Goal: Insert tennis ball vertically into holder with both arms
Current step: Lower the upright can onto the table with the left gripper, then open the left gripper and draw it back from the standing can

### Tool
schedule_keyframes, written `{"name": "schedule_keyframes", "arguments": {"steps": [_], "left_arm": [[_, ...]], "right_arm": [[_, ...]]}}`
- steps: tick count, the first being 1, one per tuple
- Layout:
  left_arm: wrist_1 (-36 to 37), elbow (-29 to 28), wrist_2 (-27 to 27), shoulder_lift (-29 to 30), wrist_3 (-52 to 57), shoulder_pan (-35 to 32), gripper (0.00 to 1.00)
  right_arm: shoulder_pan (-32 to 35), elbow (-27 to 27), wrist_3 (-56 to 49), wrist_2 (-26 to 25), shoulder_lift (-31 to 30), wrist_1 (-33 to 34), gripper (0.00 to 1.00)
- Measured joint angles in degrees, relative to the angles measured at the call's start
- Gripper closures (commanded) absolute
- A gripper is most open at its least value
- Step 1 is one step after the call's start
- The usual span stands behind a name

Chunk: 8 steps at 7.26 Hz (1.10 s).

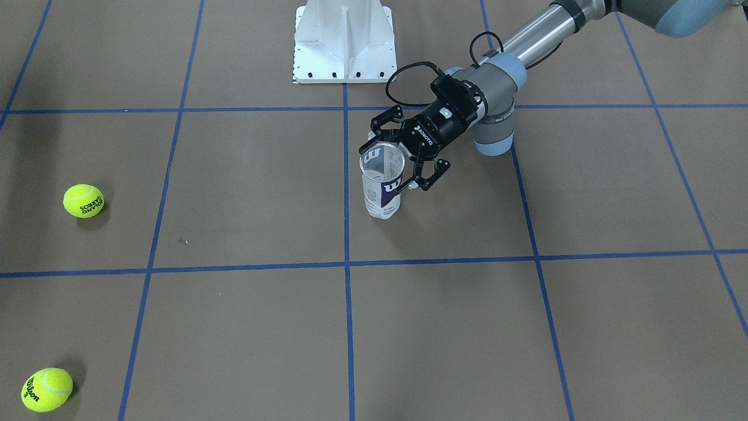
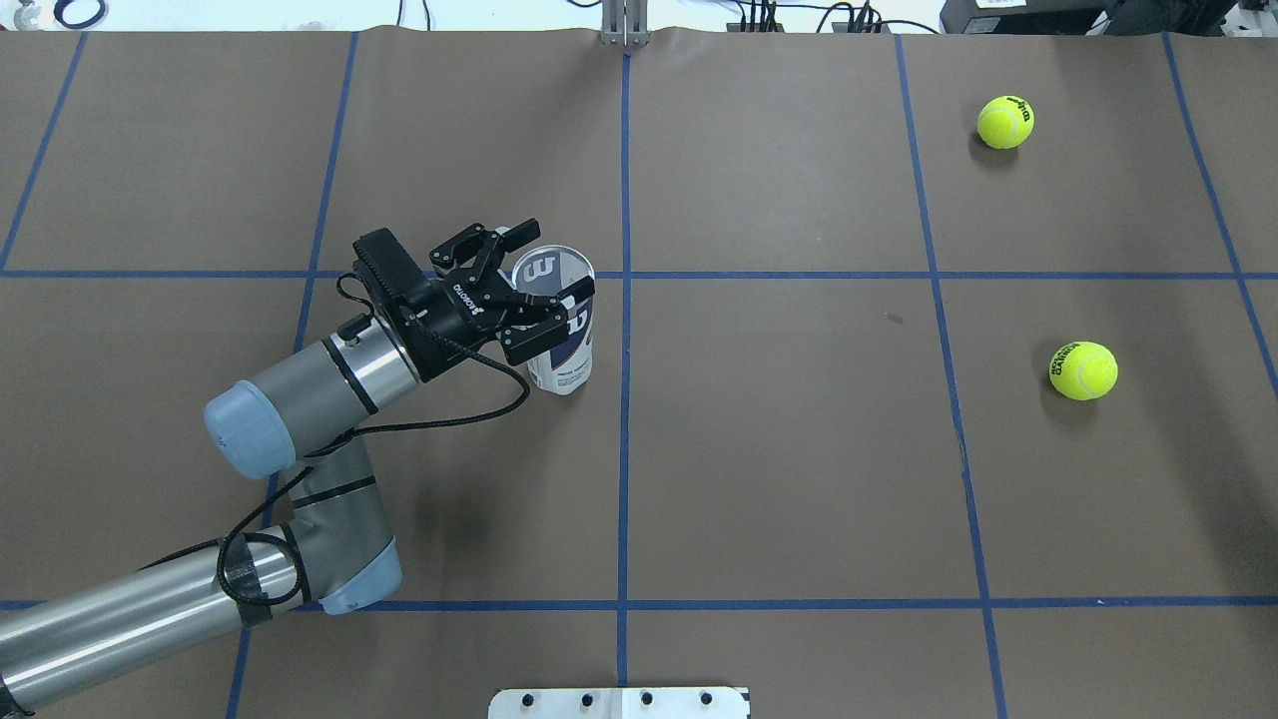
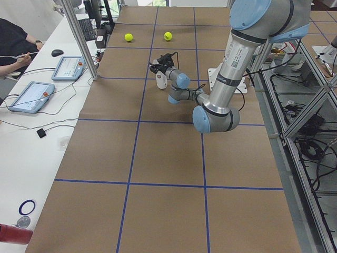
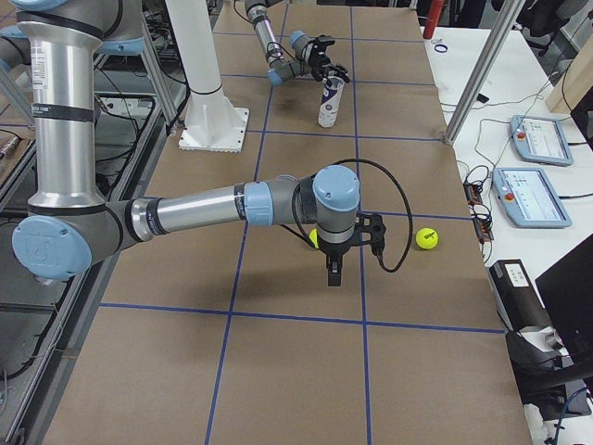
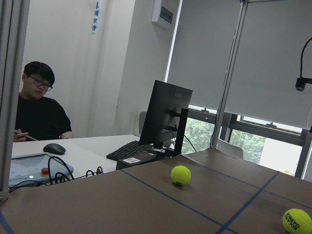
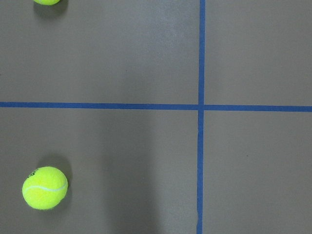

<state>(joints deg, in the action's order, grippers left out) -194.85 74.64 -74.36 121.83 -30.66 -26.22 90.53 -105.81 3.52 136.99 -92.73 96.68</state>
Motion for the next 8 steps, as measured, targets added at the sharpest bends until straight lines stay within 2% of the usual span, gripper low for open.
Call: {"name": "schedule_keyframes", "arguments": {"steps": [6,8], "left_arm": [[0.0,1.4,-0.2,-0.2,-0.1,-0.2,0.01],[1.1,6.5,-0.6,-4.2,-0.3,-0.5,0.01]], "right_arm": [[0.0,0.0,0.0,0.0,0.0,0.0,0.01],[0.0,0.0,0.0,0.0,0.0,0.0,0.01]]}}
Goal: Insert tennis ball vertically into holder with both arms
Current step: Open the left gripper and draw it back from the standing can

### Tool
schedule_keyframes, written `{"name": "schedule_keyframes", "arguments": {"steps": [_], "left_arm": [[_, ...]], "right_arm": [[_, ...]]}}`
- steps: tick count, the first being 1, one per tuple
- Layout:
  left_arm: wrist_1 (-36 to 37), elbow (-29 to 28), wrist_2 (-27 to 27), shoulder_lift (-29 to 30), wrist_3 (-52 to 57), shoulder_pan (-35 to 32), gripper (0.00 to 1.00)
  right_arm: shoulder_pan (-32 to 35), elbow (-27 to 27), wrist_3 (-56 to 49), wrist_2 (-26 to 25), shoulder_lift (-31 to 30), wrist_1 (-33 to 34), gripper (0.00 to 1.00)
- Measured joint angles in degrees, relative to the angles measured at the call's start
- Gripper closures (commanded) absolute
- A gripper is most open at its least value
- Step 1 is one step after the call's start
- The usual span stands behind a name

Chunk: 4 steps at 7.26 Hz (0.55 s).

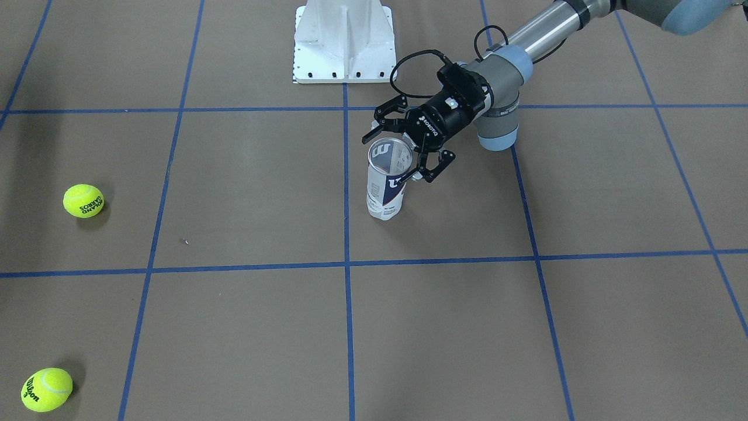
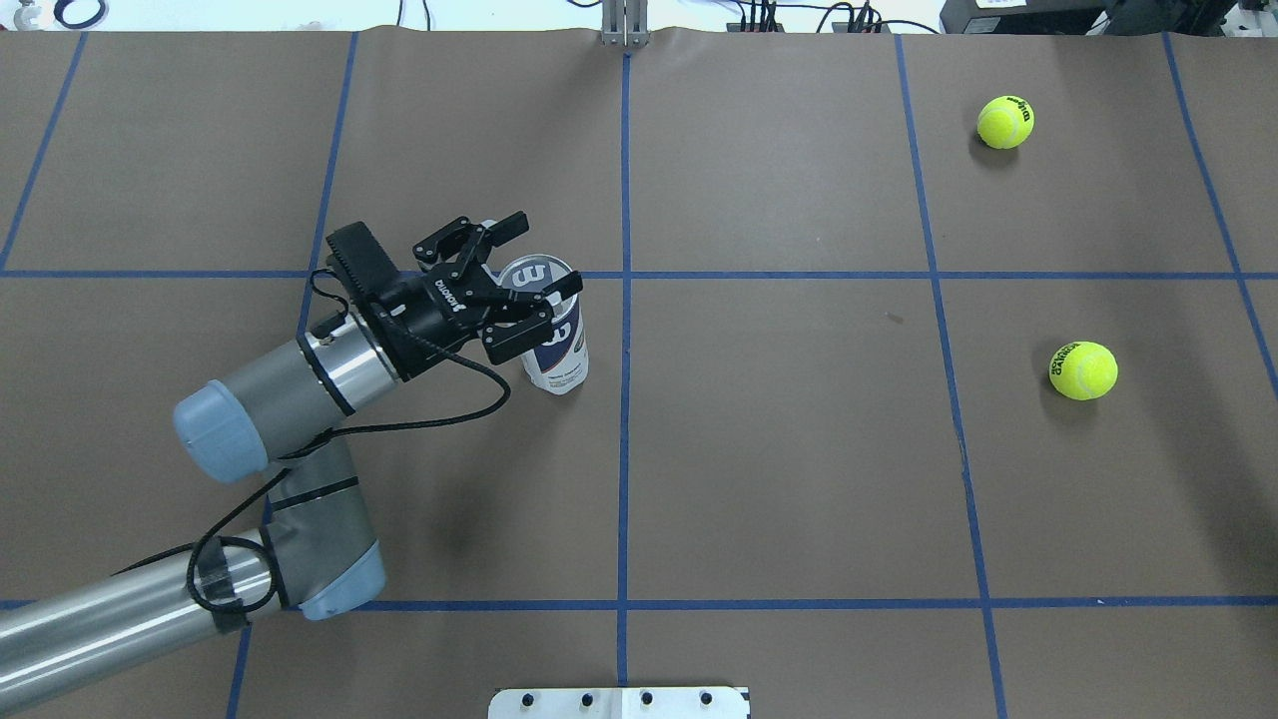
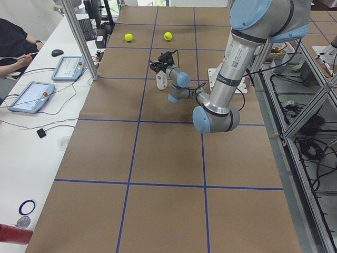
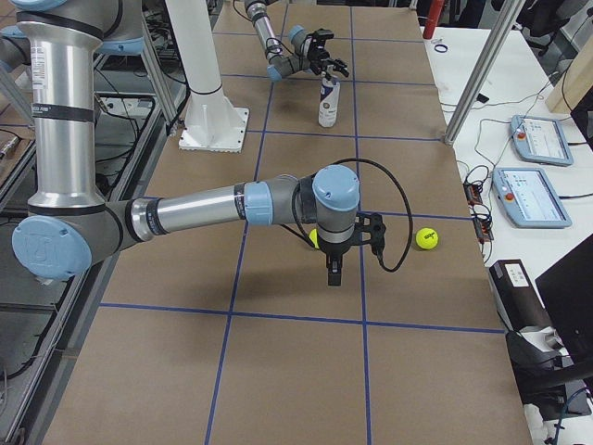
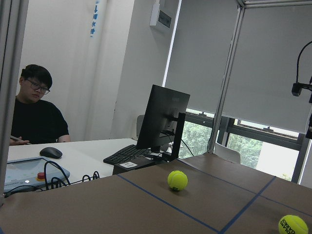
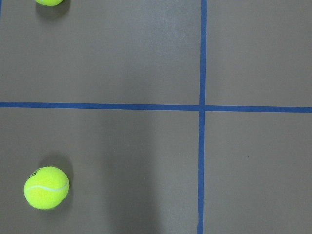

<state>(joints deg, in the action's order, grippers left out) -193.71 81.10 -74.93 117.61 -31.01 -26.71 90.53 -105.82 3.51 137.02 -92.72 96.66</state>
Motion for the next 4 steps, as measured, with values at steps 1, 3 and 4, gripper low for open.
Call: {"name": "schedule_keyframes", "arguments": {"steps": [1,3,4], "left_arm": [[1.3,4.2,-0.7,-3.7,-0.1,-0.2,0.01],[4.3,10.8,-4.4,-10.2,-0.4,-1.1,0.01],[4.9,12.2,-5.6,-12.8,-0.5,-1.4,0.01]], "right_arm": [[0.0,0.0,0.0,0.0,0.0,0.0,0.01],[0.0,-0.1,0.0,0.0,0.0,0.0,0.01],[0.0,0.0,0.0,-0.1,0.0,0.0,0.01]]}}
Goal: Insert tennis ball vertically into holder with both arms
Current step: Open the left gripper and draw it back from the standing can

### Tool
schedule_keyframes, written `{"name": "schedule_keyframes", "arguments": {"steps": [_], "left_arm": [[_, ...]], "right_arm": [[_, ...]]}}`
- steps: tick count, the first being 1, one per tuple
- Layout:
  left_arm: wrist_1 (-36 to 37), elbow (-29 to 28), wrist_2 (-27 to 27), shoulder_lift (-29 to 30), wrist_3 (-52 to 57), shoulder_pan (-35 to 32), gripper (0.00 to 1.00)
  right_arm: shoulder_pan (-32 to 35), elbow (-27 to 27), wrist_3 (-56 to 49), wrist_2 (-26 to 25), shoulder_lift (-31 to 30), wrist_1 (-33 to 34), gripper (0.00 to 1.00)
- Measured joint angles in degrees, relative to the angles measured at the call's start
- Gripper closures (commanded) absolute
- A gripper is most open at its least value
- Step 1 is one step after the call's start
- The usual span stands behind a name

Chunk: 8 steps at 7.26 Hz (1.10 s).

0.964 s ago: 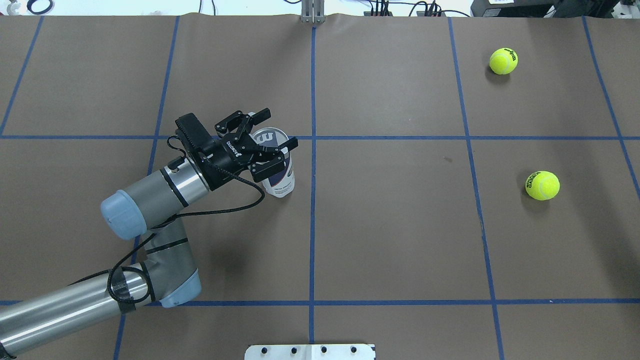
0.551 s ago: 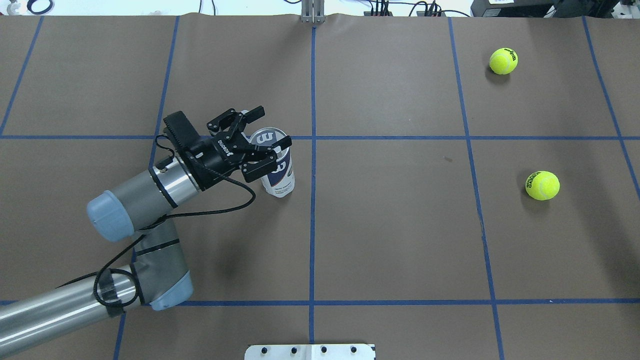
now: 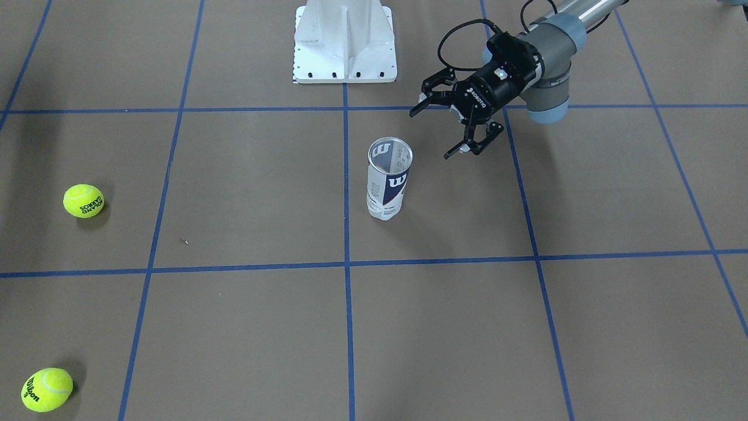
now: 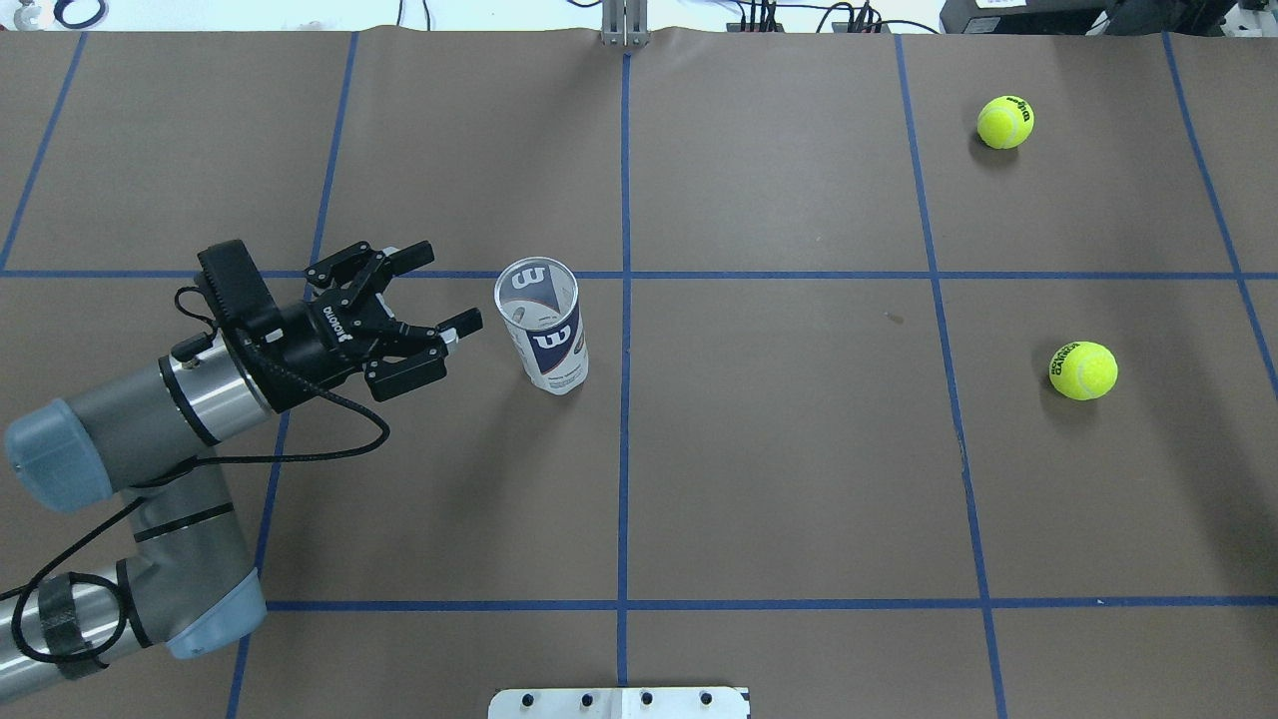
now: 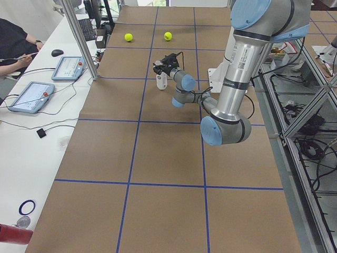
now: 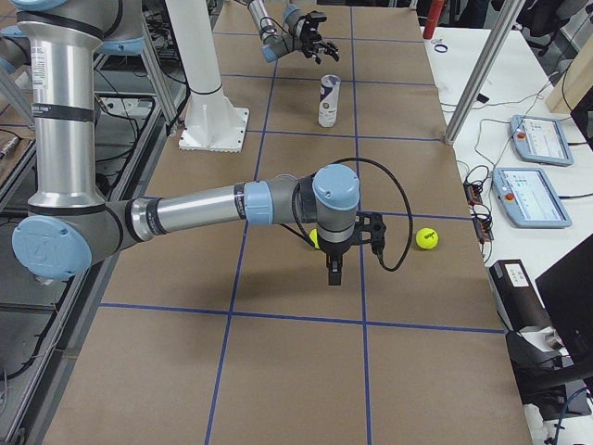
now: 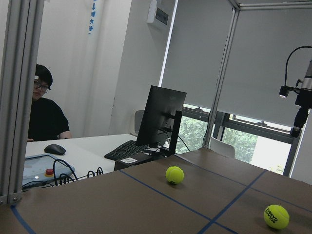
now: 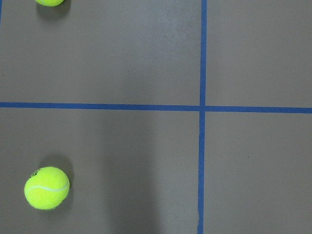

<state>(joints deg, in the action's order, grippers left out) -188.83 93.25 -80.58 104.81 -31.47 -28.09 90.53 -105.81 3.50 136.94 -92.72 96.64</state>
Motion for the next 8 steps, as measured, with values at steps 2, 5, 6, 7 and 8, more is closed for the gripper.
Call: {"name": "schedule_keyframes", "arguments": {"steps": [2,5,6,7,8], "left_arm": [[1.2,-0.2,-3.0,-3.4,0.0,0.0,0.01],[10.1,-0.7,-8.5,-3.5,0.3,0.5,0.01],[12.9,-0.7,-9.4,-3.0,0.4,0.6,0.01],[14.4,-0.8,-9.8,-2.3,0.4,0.7,0.01],[15.1,-1.0,-9.9,-1.8,0.4,0.7,0.01]], "right_arm": [[0.0,0.2,0.0,-0.1,0.0,0.0,0.01],[0.0,0.3,0.0,-0.1,0.0,0.0,0.01],[0.0,0.1,0.0,-0.2,0.4,0.0,0.01],[-0.8,0.2,-0.1,-0.8,1.3,0.1,0.01],[-2.4,0.4,0.0,-2.2,2.4,0.4,0.01]]}}
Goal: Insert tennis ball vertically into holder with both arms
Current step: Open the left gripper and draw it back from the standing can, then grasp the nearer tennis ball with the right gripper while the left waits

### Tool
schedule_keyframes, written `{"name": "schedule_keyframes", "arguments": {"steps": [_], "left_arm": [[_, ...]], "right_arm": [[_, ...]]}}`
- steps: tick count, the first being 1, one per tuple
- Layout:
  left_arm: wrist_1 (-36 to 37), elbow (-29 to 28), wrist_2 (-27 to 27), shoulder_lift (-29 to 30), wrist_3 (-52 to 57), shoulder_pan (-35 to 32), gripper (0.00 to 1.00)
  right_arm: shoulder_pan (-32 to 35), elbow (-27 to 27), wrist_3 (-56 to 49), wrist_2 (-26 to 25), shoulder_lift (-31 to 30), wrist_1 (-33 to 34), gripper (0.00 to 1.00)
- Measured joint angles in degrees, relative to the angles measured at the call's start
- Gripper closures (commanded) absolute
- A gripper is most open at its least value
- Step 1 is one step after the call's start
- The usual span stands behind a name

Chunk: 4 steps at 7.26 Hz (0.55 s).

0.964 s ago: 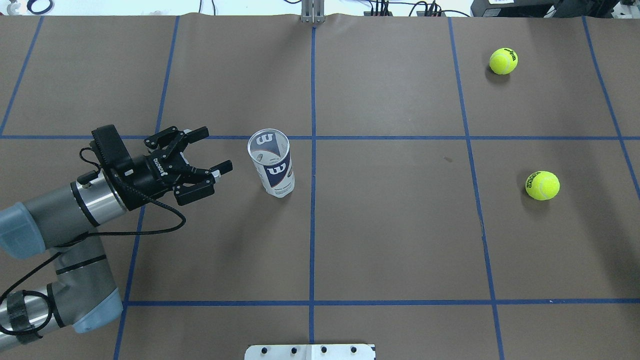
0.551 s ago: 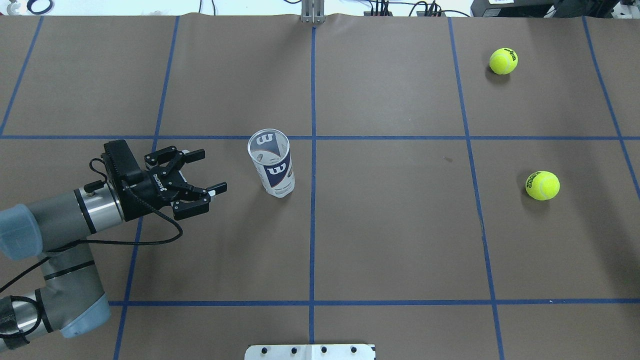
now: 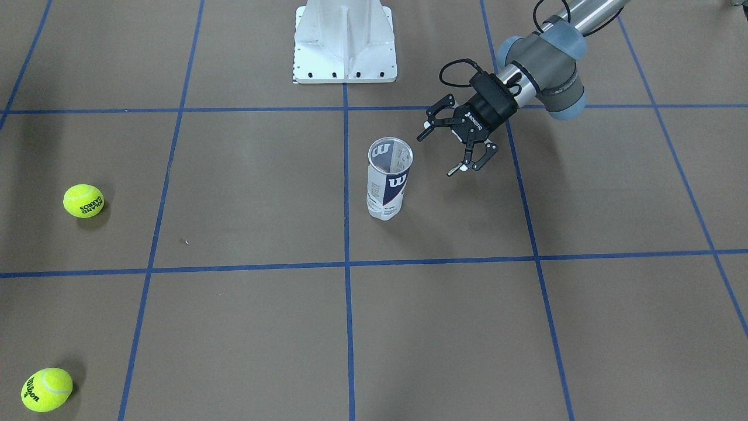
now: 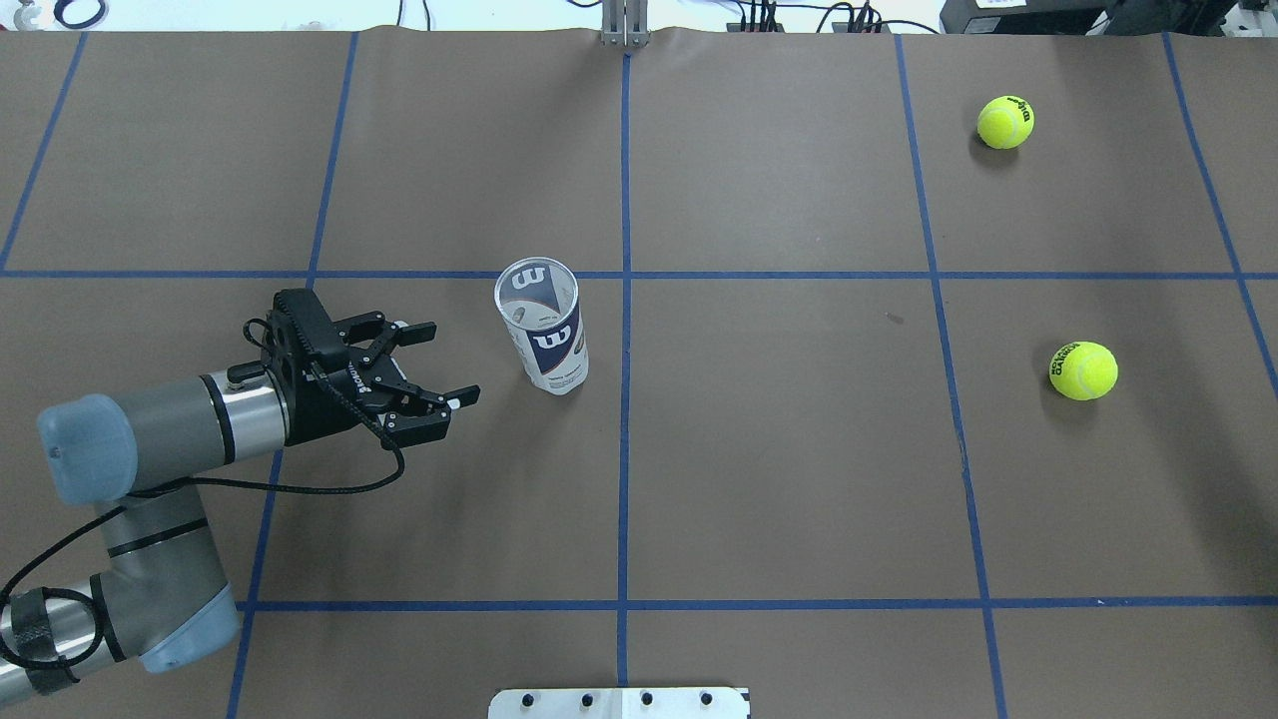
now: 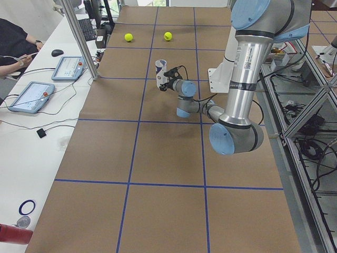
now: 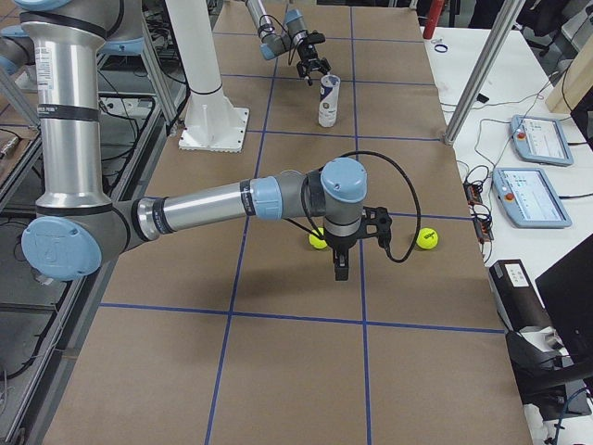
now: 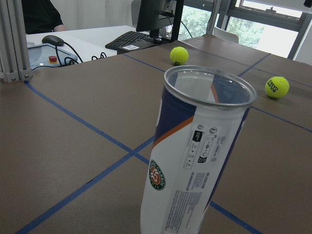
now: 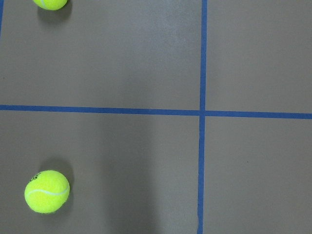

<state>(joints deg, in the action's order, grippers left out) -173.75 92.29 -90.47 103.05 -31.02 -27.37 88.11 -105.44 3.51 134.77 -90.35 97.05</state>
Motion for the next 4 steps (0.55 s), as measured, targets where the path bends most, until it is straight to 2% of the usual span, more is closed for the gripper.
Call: {"name": "schedule_keyframes", "arguments": {"steps": [2,4], "left_arm": [[0.4,-0.1,-0.1,0.5,0.0,0.0,0.01],[0.4,-0.3,-0.1,0.6,0.1,0.1,0.01]], "right_arm": [[-4.2,0.5,1.0,-1.8,1.1,-0.2,0.01],[-8.0,1.1,5.9,0.7,1.0,-2.4,0.01]]}}
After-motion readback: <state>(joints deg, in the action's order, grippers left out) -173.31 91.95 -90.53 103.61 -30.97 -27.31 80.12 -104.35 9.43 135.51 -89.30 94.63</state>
